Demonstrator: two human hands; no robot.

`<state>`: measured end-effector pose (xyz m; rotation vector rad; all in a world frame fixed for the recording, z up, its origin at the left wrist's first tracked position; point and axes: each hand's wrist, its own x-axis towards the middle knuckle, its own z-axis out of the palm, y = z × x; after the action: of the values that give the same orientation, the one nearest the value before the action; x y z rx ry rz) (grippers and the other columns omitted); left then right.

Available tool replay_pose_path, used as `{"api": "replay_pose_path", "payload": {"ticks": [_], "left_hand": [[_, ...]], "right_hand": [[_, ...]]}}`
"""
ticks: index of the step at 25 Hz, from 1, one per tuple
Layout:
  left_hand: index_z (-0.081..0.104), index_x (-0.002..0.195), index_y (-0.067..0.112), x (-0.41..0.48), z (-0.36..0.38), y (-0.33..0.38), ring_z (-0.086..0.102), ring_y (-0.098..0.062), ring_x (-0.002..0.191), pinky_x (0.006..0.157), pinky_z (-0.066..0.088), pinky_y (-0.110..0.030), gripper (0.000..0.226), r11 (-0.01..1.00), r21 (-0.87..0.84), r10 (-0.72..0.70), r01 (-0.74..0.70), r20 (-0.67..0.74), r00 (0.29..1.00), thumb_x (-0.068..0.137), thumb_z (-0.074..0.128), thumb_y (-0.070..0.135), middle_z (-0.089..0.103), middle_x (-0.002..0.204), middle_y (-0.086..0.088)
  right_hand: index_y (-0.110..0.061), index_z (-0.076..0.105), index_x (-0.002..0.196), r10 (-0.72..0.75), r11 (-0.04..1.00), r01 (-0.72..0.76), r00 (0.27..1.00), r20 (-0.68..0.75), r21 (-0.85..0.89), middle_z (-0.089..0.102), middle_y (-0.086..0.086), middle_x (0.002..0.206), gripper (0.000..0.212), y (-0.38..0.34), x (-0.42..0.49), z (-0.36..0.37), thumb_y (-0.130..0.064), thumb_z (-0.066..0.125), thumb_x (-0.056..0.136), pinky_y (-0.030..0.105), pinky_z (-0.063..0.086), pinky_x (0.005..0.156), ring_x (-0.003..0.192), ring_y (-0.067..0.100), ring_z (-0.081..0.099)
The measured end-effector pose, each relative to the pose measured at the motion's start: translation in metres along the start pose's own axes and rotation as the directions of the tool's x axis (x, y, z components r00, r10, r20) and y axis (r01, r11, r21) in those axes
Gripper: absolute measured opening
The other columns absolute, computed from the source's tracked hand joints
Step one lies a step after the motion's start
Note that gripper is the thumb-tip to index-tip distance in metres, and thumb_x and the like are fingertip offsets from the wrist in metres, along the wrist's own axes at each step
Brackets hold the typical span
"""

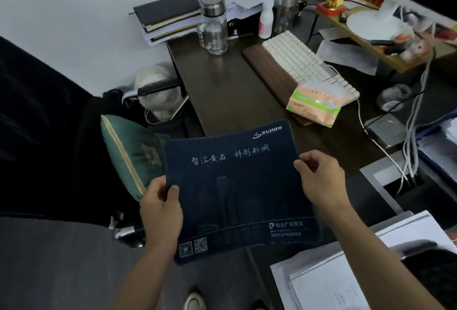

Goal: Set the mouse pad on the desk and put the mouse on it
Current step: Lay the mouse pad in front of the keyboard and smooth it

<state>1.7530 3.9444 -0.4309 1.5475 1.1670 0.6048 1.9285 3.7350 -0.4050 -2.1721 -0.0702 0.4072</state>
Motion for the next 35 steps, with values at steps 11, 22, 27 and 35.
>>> {"api": "replay_pose_path", "payload": {"ticks": [11,22,27,35], "left_hand": [[0.072,0.106,0.021,0.094,0.087,0.111,0.069,-0.011,0.093,0.085,0.055,-0.031,0.029,0.927,0.131,0.266,-0.350,0.428,0.864,0.095,0.056,-0.001,0.073,0.096,0.009],[0.071,0.118,0.017,0.155,0.182,0.077,0.070,-0.017,0.098,0.082,0.053,-0.027,0.029,0.811,0.207,0.197,-0.548,0.785,0.588,0.092,0.063,0.006,0.074,0.104,-0.001],[0.069,0.121,0.014,0.151,0.202,0.059,0.068,-0.016,0.100,0.088,0.054,-0.029,0.031,0.783,0.215,0.167,-0.583,0.831,0.531,0.093,0.061,0.004,0.072,0.107,-0.001],[0.067,0.123,0.012,0.149,0.232,0.052,0.068,-0.020,0.098,0.083,0.054,-0.030,0.032,0.759,0.193,0.198,-0.622,0.842,0.503,0.091,0.064,0.005,0.073,0.106,-0.003]], "right_hand": [[-0.019,0.064,0.101,0.248,0.950,-0.162,0.911,-0.328,0.267,0.067,-0.005,0.090,0.007,0.002,-0.010,-0.035,-0.018,0.061,0.095,0.031,0.054,0.071,0.085,0.013,0.065],[-0.013,0.060,0.087,0.553,0.832,-0.445,0.631,-0.544,0.330,0.061,-0.007,0.067,0.009,0.029,-0.049,0.038,-0.010,0.068,0.090,0.020,0.039,0.055,0.063,0.007,0.056],[-0.007,0.063,0.084,0.572,0.809,-0.522,0.593,-0.567,0.272,0.063,0.000,0.062,0.007,0.040,-0.051,0.048,-0.008,0.066,0.090,0.019,0.036,0.051,0.060,0.009,0.054],[-0.006,0.059,0.081,0.559,0.784,-0.593,0.548,-0.623,0.182,0.059,0.001,0.064,0.010,0.051,-0.041,0.044,-0.007,0.063,0.091,0.017,0.031,0.047,0.057,0.006,0.048]]}}
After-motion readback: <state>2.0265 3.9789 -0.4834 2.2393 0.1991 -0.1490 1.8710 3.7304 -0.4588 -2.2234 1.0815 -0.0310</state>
